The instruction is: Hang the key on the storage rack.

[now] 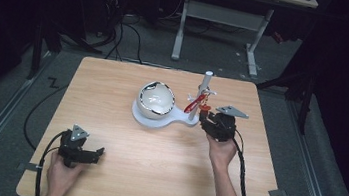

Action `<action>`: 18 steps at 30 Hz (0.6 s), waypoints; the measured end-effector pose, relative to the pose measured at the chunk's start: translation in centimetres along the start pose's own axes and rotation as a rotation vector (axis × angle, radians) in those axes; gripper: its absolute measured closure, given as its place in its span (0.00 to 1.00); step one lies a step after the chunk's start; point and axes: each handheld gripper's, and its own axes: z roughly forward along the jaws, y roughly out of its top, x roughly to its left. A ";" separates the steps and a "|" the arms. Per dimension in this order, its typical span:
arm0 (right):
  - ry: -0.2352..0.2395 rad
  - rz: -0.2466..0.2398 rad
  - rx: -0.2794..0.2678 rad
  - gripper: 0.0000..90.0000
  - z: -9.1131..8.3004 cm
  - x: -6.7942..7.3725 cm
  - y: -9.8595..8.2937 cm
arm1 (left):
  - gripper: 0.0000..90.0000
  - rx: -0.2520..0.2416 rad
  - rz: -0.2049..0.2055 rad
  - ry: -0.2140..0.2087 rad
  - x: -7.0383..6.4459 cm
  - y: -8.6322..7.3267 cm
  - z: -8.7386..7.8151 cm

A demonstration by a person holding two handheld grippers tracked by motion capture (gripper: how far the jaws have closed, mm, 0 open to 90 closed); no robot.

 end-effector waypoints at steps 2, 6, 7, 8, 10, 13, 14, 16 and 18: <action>-0.001 0.001 0.002 0.68 0.1 0.1 0.0 | 0.05 0.000 0.000 0.000 0.0 0.0 0.0; 0.002 0.003 0.004 0.65 0.1 0.0 0.0 | 0.05 0.000 0.000 0.000 0.0 0.0 0.0; 0.004 0.007 0.003 0.65 0.1 0.0 -0.1 | 0.05 0.000 0.001 0.000 0.0 0.0 0.0; 0.006 0.005 0.001 0.65 0.1 0.0 -0.1 | 0.05 0.000 0.000 0.000 0.0 0.0 0.0; 0.005 0.007 -0.002 0.63 0.0 -0.1 -0.2 | 0.05 0.000 0.000 0.000 0.0 0.0 0.0; 0.005 0.020 -0.010 0.61 -0.3 -0.3 -0.4 | 0.05 -0.002 -0.002 0.000 0.0 0.0 0.0; 0.004 0.021 -0.013 0.61 -0.5 -0.4 -0.6 | 0.05 -0.002 -0.002 0.000 0.0 0.0 0.0; 0.002 0.026 -0.013 0.59 -0.7 -0.5 -0.7 | 0.05 -0.002 -0.002 -0.001 0.0 0.0 0.0; 0.000 0.024 -0.018 0.58 -1.0 -0.7 -0.9 | 0.05 -0.002 -0.001 -0.001 0.0 0.0 0.0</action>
